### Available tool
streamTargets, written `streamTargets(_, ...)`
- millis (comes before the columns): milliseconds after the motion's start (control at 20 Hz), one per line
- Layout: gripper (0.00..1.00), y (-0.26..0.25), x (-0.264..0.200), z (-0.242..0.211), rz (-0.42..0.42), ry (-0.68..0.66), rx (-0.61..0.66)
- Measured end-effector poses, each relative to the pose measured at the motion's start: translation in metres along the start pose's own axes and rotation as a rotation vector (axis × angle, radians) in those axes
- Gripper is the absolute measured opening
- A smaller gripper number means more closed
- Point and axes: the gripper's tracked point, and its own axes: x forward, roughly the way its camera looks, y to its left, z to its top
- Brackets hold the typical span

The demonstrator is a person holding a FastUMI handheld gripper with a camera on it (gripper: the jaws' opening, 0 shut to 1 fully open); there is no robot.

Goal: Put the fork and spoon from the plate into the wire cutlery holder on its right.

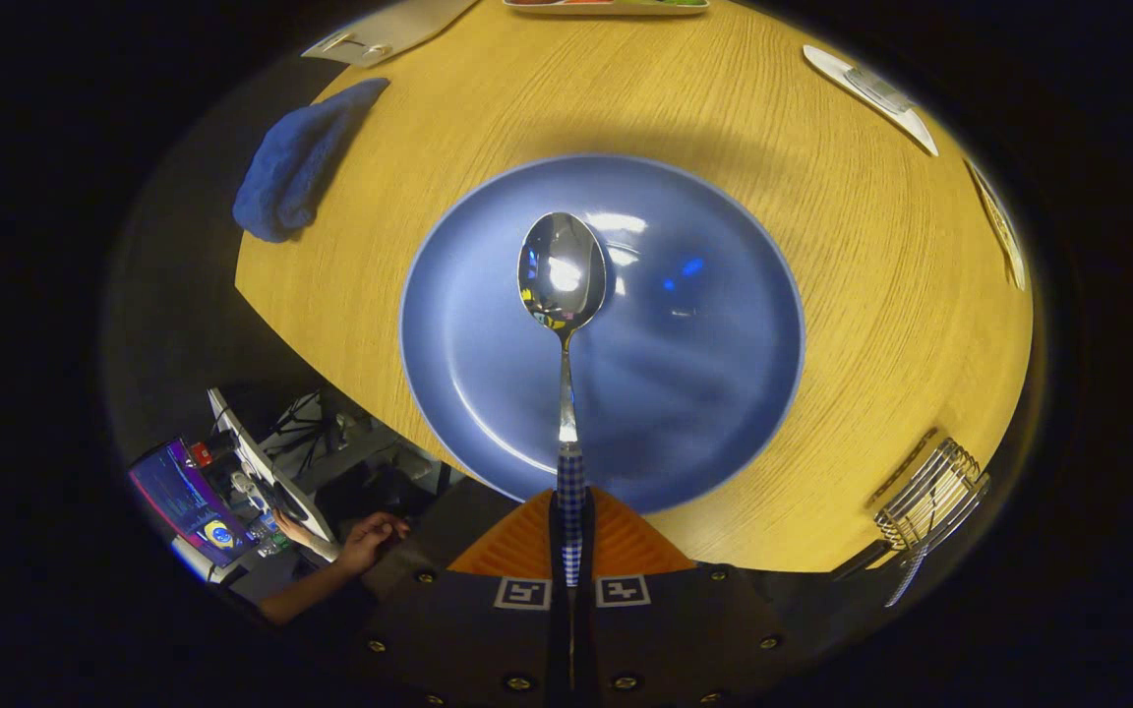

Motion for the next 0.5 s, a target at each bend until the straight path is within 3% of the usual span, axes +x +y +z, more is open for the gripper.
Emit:
streamTargets(250, 0.02, -0.037, -0.036, -0.056, -0.02, 0.111, -0.088)
streamTargets(500, 0.02, -0.082, -0.063, -0.08, -0.099, 0.121, -0.058)
